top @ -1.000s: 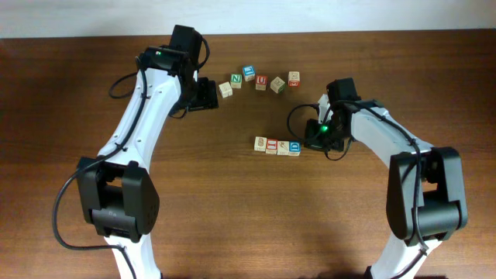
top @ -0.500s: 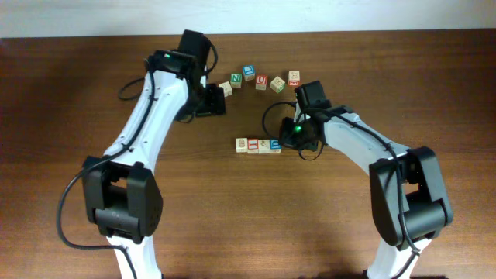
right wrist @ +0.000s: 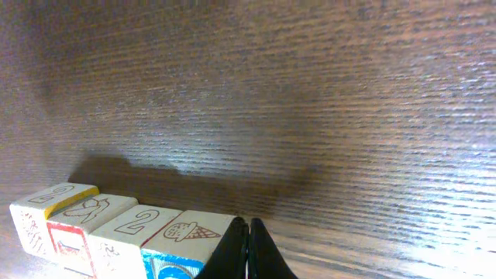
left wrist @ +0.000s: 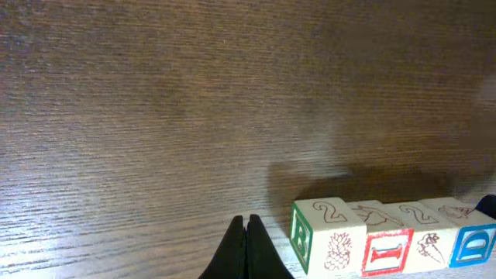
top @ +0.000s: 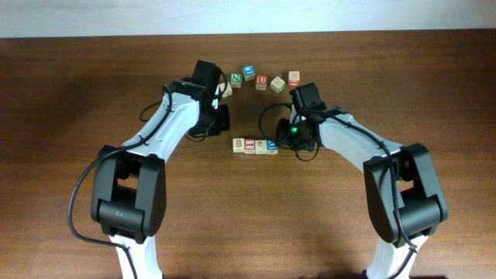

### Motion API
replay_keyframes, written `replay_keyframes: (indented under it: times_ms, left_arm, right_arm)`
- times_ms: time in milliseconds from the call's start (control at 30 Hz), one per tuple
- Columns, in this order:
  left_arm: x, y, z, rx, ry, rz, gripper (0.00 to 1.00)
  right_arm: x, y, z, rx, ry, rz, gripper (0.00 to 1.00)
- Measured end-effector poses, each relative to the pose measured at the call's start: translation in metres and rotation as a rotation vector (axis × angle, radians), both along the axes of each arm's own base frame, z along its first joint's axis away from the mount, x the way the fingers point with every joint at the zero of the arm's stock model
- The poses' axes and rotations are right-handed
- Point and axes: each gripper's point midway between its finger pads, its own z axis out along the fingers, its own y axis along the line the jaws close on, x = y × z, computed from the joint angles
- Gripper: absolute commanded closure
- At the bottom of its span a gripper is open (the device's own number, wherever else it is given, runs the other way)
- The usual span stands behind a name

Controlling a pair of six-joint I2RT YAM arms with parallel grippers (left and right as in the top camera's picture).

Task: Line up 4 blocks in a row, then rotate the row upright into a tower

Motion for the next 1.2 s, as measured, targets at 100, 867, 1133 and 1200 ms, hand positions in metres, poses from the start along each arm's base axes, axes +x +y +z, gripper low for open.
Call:
replay_keyframes:
  times_ms: [100, 867, 1133, 1200]
  left_arm:
    - [0.004, 0.002, 0.0, 0.011, -0.017, 0.003, 0.99]
    - [0.038, 0.114, 0.001, 0.09, -0.076, 0.252, 0.86]
    - [0.038, 0.114, 0.001, 0.09, -0.076, 0.252, 0.84]
    - [0.038, 0.114, 0.001, 0.09, -0.076, 0.252, 0.84]
  right_arm:
    - [0.005, -0.008, 0.006, -0.04, -0.02, 0.054, 0.91]
    - [0.037, 0.118, 0.02, -0.124, -0.227, 0.279, 0.92]
    - [0.025, 0.114, 0.014, -0.143, -0.174, 0.273, 0.96]
    - [0.024, 0.113, 0.014, -0.146, -0.166, 0.273, 0.95]
